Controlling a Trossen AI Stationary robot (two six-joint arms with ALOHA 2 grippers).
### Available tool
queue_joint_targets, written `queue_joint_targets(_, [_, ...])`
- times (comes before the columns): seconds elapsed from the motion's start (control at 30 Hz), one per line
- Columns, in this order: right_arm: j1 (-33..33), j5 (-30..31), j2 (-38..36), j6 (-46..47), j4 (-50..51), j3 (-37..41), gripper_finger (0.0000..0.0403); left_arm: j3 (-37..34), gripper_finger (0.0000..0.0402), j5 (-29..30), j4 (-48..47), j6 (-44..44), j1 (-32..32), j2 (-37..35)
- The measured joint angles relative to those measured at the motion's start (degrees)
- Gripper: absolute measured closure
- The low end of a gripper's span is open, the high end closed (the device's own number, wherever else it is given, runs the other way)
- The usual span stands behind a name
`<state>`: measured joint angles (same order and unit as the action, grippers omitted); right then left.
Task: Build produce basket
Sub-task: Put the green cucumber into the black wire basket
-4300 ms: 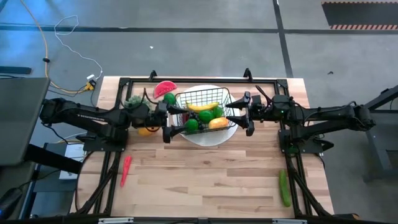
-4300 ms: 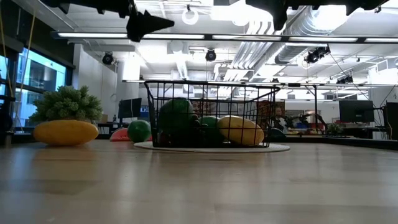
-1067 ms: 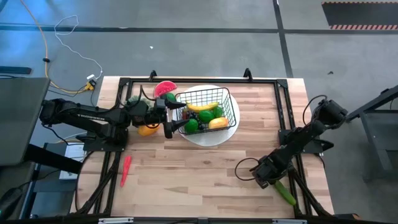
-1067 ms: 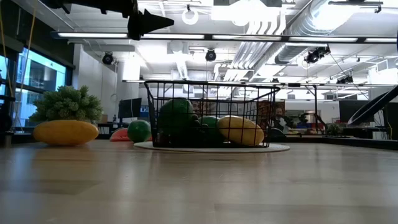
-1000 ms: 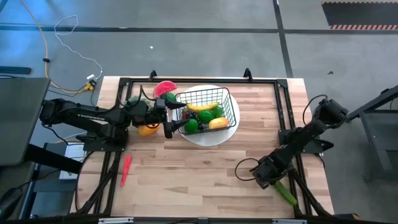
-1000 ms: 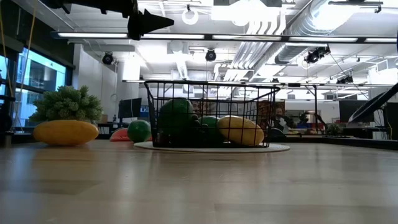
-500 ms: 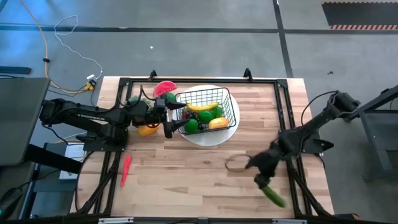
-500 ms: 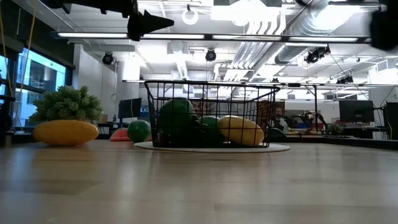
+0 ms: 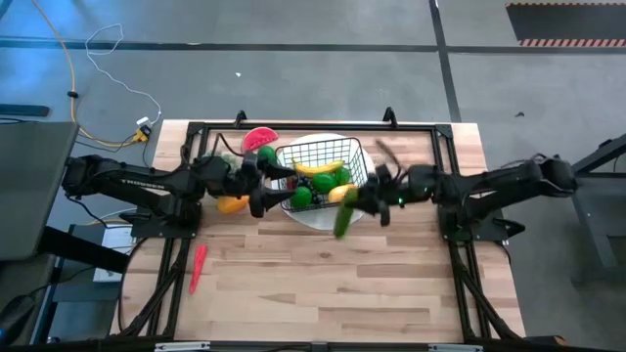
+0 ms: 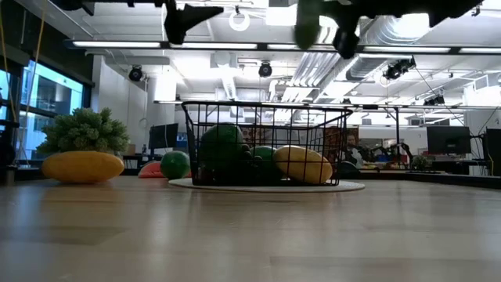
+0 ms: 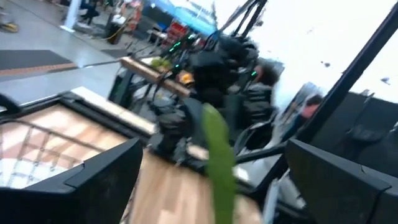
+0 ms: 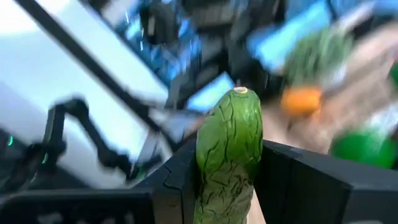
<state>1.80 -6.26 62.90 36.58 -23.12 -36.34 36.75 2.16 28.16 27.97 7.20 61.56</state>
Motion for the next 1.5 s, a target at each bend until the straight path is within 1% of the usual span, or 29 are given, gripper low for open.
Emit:
queue_joint_targets(0.07, [-2.9,-0.5,0.0,-2.2,-1.8,-0.3,0.0304,0.0,0.0018,-0.5,1.6,0.5,0.0,-0.6])
queue_joint_targets(0.13, [-5.0,-1.4,0.0,-4.6,1.4,-2.4,0.0304,0.3,0.0018,-0.7,1.9,0.5,0.0,-1.3])
queue_joint_targets(0.23, [-6.3,-2.8,0.0,-9.9,11.0,-8.1,0.0304,2.5,0.0018,-0.2,-1.2,-0.1,0.0,-2.5])
queue_joint_targets(0.33, [-6.4,-2.9,0.0,-15.8,21.5,-13.9,0.0304,5.6,0.0018,0.7,-7.0,-2.8,0.0,-3.2])
queue_joint_targets(0.47, [-6.4,-2.9,0.0,-20.9,28.7,-18.8,0.0304,8.1,0.0018,2.8,-13.3,-4.5,0.0,-3.2])
queue_joint_targets(0.6, [-6.4,-2.9,0.0,-22.3,29.1,-20.1,0.0304,8.4,0.0018,3.3,-14.3,-4.6,0.0,-3.2])
queue_joint_targets(0.9, [-6.4,-2.7,0.0,-22.5,29.5,-20.1,0.0304,8.4,0.0019,4.4,-14.3,-4.6,-0.1,-3.2])
queue_joint_targets(0.97, [-6.3,-0.6,0.2,-23.3,29.5,-20.1,0.0304,8.4,0.0019,4.5,-14.3,-4.6,-0.1,-3.2])
queue_joint_targets(1.03, [-6.2,2.7,0.7,-24.3,29.4,-20.1,0.0304,8.4,0.0019,4.5,-14.1,-4.6,-0.1,-3.2])
queue_joint_targets(1.1, [-6.2,5.8,2.0,-25.6,30.2,-20.9,0.0304,8.4,0.0019,4.0,-13.1,-4.6,-0.1,-3.2])
queue_joint_targets(1.2, [-6.4,8.9,5.3,-29.6,33.7,-24.7,0.0304,8.4,0.0019,2.1,-9.4,-4.6,-0.1,-3.2])
queue_joint_targets(1.33, [-7.8,12.1,12.2,-37.4,42.3,-32.9,0.0304,8.4,0.0019,1.6,-5.2,-4.6,-0.1,-3.2])
queue_joint_targets(1.5, [-11.1,15.0,22.4,-43.1,51.5,-40.9,0.0304,8.4,0.0019,2.6,-4.7,-4.6,-0.1,-3.2])
